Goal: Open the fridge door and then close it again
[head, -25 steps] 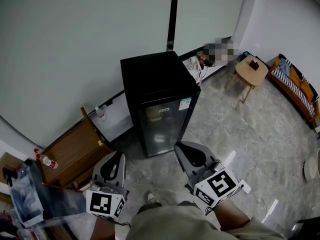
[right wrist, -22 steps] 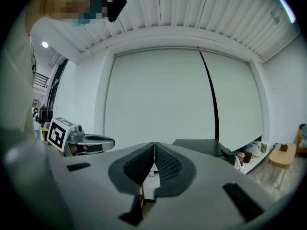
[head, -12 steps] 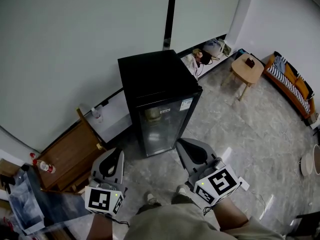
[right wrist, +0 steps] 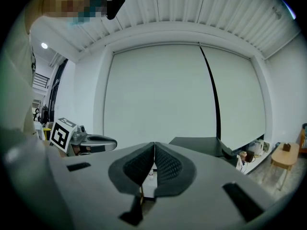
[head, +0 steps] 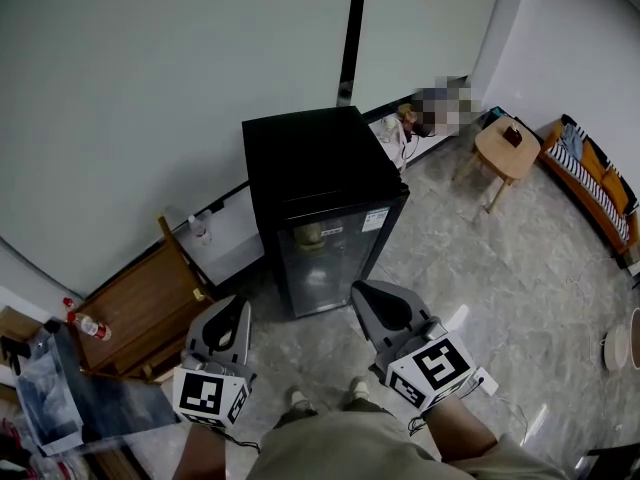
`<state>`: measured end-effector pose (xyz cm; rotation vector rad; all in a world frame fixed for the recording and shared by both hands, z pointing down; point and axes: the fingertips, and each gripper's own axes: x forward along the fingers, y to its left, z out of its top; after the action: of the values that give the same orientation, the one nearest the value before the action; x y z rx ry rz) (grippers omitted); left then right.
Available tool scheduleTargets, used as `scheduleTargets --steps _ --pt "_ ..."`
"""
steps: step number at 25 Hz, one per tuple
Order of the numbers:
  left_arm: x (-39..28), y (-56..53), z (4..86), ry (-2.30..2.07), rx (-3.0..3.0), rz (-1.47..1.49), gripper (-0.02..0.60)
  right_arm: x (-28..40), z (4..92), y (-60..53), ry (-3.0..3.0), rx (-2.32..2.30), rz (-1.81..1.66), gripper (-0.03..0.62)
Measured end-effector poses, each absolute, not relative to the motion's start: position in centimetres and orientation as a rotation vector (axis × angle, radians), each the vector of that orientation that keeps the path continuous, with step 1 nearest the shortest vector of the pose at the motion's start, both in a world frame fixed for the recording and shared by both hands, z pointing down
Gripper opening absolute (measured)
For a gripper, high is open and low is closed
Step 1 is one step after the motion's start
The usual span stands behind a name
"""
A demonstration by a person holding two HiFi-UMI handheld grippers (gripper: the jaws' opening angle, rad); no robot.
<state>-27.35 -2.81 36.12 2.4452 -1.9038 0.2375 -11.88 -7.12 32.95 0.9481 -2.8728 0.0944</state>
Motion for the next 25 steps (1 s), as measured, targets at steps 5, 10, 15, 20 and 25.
scheduleTargets --steps 5,10,15,20,25 --pt "-26.7 -3.9 35.8 -1.939 2.431 0.245 0.025 -11.3 33.3 -8.2 -2.88 0.902 0.107 -0.003" --pt "-26.5 -4.8 35.9 -1.939 2.437 0.261 0.025 -11.0 34.1 -9.5 -2.88 0.873 0.128 -0.003" --pt "-27.0 -5.6 36.2 -1.945 2.435 0.269 0.039 -11.5 34.8 -10.5 -2.88 0.836 0.141 -0.003" --pt "-28.1 -7.1 35.8 -1.973 2.449 0.218 0.103 -12.1 35.3 -11.5 -2.879 0.815 0.15 -0.003" --pt "-29.6 -9.4 35.6 -1.946 2.47 0.179 0.15 -12.9 35.6 -12.6 -2.871 0.812 0.163 -0.003"
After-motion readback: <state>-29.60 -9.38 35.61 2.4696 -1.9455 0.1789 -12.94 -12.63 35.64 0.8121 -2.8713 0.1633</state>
